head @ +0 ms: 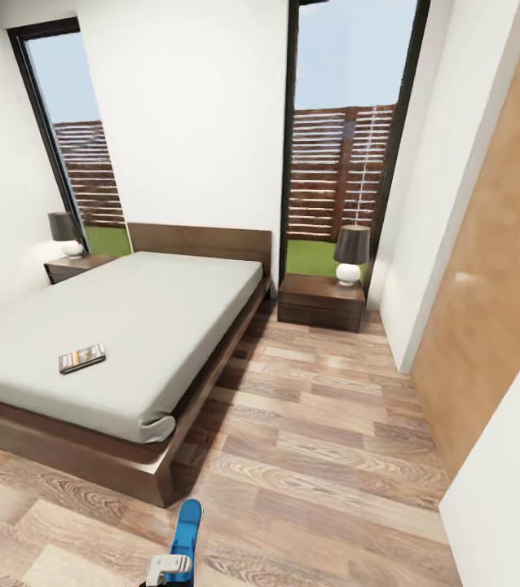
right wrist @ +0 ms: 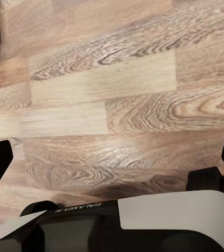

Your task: In the bedroom, move the book from the bed onto either nightstand, and place the two sandals side by side next to the bed.

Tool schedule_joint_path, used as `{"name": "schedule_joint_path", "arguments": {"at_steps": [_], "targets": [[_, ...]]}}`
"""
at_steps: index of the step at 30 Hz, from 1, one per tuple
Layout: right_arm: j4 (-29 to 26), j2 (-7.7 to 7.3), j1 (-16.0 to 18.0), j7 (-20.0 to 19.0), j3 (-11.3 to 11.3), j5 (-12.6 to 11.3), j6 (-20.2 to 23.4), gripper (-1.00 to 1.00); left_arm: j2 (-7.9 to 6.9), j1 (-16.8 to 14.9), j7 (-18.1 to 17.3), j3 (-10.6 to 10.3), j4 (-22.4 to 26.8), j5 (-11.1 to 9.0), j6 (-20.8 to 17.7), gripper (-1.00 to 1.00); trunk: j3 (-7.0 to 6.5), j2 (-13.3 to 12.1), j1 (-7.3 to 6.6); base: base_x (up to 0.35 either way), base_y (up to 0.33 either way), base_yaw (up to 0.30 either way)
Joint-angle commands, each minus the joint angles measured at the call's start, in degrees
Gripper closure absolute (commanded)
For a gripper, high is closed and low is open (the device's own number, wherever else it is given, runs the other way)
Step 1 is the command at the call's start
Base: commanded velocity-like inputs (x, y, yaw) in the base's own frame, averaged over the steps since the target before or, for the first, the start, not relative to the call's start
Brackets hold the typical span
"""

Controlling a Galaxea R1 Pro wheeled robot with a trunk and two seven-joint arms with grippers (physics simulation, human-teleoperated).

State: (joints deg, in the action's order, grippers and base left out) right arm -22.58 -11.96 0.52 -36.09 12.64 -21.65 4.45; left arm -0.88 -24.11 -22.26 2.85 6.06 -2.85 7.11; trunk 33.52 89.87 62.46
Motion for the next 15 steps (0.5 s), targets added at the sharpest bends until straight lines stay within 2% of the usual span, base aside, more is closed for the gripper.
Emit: {"name": "schedule_joint_path", "arguments": {"at_steps": [1, 9, 15], "targets": [[-0.01, 0.01, 0.01, -0.3, 0.2, -0.5, 0.47, -1.0, 0.0, -0.06, -0.42, 0.31, -0.09, -0.23, 0.01, 1.0, 0.05, 0.03, 0.0, 0.009, 0.0, 0.293], [-0.01, 0.01, 0.01, -0.3, 0.19, -0.5, 0.47, -1.0, 0.0, -0.06, -0.42, 0.31, -0.09, -0.23, -0.02, 1.0, 0.05, 0.03, 0.0, 0.015, 0.0, 0.293], [-0.01, 0.01, 0.01, -0.3, 0.19, -0.5, 0.47, -1.0, 0.0, -0.06, -0.42, 0.31, -0.09, -0.23, -0.02, 1.0, 0.05, 0.03, 0.0, 0.205, 0.0, 0.293]]}}
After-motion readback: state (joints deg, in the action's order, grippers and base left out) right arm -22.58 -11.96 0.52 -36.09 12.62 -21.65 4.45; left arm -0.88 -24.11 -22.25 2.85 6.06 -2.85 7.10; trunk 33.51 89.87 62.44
